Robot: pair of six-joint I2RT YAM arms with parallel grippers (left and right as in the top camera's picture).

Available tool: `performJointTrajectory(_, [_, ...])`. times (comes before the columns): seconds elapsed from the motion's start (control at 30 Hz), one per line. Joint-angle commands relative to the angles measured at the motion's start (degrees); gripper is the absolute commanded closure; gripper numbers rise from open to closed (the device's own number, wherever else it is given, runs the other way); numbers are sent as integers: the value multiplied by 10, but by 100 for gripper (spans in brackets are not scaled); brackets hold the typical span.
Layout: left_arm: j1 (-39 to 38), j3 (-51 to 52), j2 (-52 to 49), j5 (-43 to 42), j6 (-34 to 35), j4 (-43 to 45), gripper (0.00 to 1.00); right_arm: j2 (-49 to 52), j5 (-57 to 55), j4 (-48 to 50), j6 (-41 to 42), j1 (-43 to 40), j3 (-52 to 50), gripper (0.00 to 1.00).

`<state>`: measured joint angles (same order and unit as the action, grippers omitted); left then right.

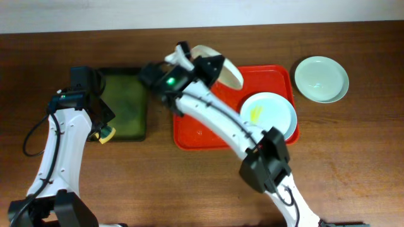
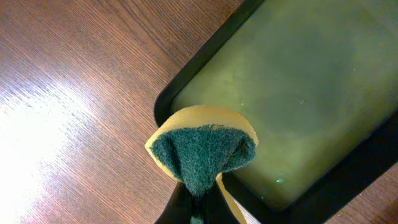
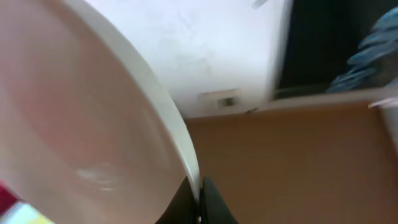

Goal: Clean dirty plates on tray and stack at the side
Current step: 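Lift the white plate with the right gripper and stack it on the green plate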

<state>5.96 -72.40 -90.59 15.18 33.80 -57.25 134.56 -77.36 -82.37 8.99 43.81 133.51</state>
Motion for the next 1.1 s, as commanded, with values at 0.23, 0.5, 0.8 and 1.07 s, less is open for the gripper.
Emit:
performJointTrajectory(0.23, [1, 6, 6, 0, -9, 2, 100, -25, 1173, 120, -32, -504, 12, 96])
performJointTrajectory(0.5, [1, 7, 6, -21, -9, 15, 100, -21, 1022, 166, -30, -740, -96, 96])
performJointTrajectory(0.8, [1, 10, 6, -21, -9, 17, 100, -38, 1019, 228, -30, -750, -178, 50])
performJointTrajectory(1.07, [1, 11, 6, -22, -9, 15, 100, -240, 859, 182, 13, -721, -162, 40])
